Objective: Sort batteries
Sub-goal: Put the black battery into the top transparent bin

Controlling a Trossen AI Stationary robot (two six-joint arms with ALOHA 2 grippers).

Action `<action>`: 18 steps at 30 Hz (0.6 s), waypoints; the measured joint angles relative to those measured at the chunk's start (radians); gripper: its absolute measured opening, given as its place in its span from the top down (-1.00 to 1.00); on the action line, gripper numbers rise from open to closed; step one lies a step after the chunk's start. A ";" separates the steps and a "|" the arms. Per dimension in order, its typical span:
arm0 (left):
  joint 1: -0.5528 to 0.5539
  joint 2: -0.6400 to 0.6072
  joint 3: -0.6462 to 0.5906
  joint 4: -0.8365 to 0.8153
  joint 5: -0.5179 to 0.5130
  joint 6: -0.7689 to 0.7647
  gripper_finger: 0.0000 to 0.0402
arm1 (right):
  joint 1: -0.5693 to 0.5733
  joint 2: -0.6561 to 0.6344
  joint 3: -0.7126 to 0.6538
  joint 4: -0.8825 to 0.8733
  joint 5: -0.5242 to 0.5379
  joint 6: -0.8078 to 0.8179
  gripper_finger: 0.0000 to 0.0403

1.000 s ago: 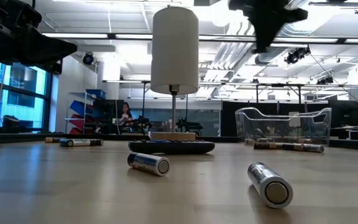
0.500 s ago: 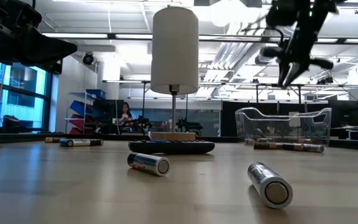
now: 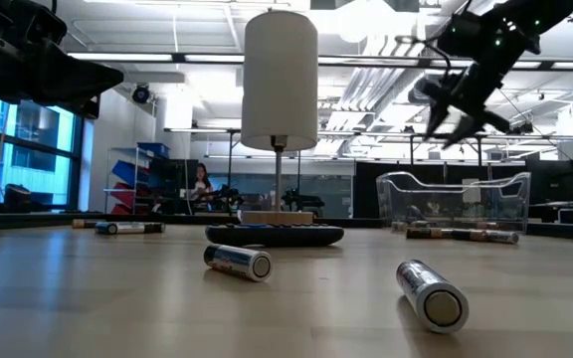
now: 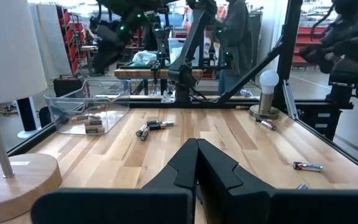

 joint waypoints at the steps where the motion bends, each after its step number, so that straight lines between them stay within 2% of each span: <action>1: 0.000 0.000 0.000 0.000 0.000 0.000 1.00 | 0.011 -0.005 0.000 0.017 -0.048 -0.007 0.07; 7: 0.000 0.000 0.000 0.000 0.000 0.000 1.00 | 0.162 -0.033 0.000 0.195 -0.365 -0.089 0.06; 9: 0.000 0.000 0.000 0.000 0.000 0.000 1.00 | 0.254 -0.046 0.000 0.237 -0.420 -0.105 0.06; 11: 0.000 0.000 0.000 0.000 0.000 0.000 1.00 | 0.360 -0.054 0.001 0.250 -0.369 -0.066 0.06; 15: 0.000 0.000 0.000 0.000 0.000 0.000 1.00 | 0.540 -0.020 0.001 0.147 -0.164 0.011 0.06; 18: 0.000 0.000 0.000 0.000 0.000 0.000 1.00 | 0.638 0.037 0.001 0.041 -0.131 0.066 0.06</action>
